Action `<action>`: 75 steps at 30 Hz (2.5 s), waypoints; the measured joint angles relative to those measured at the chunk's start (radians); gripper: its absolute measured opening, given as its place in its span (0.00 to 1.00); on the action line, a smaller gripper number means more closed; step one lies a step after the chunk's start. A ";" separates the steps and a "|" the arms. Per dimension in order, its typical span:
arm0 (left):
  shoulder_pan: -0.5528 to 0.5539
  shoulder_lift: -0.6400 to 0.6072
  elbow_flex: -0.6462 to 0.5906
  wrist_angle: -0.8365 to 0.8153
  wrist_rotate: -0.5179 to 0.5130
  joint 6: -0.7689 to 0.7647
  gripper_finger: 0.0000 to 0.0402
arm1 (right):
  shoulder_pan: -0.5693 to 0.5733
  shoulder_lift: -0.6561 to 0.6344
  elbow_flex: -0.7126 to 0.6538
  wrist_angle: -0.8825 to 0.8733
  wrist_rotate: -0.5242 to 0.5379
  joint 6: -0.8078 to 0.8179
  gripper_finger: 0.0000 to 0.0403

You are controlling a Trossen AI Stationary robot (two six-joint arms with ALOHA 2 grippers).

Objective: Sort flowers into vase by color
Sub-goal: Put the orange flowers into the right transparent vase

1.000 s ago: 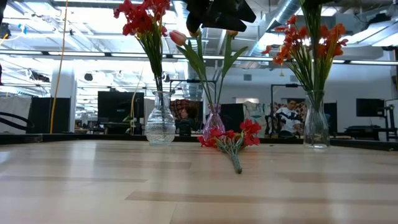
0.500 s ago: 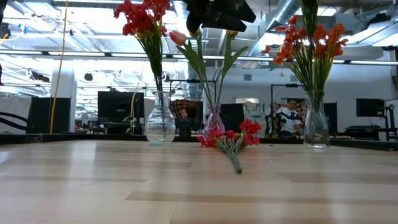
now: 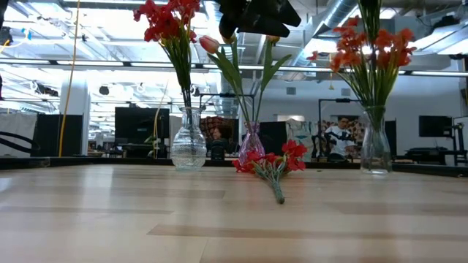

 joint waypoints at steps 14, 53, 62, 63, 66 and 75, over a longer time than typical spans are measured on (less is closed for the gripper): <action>0.000 0.000 0.000 -0.002 0.000 0.000 0.41 | 0.000 0.063 -0.005 -0.017 0.029 0.111 0.13; 0.000 0.000 0.000 -0.025 0.003 -0.023 0.41 | 0.000 -0.062 -0.435 0.102 0.109 0.412 0.14; 0.000 0.000 0.000 -0.025 0.005 -0.023 0.41 | 0.000 -0.062 -0.435 0.102 0.105 0.411 0.19; 0.000 0.000 0.000 -0.025 0.005 -0.023 0.41 | 0.000 -0.062 -0.435 0.103 0.105 0.412 0.19; 0.000 0.000 0.000 -0.025 0.005 -0.023 0.41 | 0.000 -0.062 -0.435 0.103 0.104 0.410 0.19; 0.000 0.000 0.000 -0.025 0.005 -0.023 0.41 | 0.000 -0.062 -0.435 0.105 0.071 0.405 0.19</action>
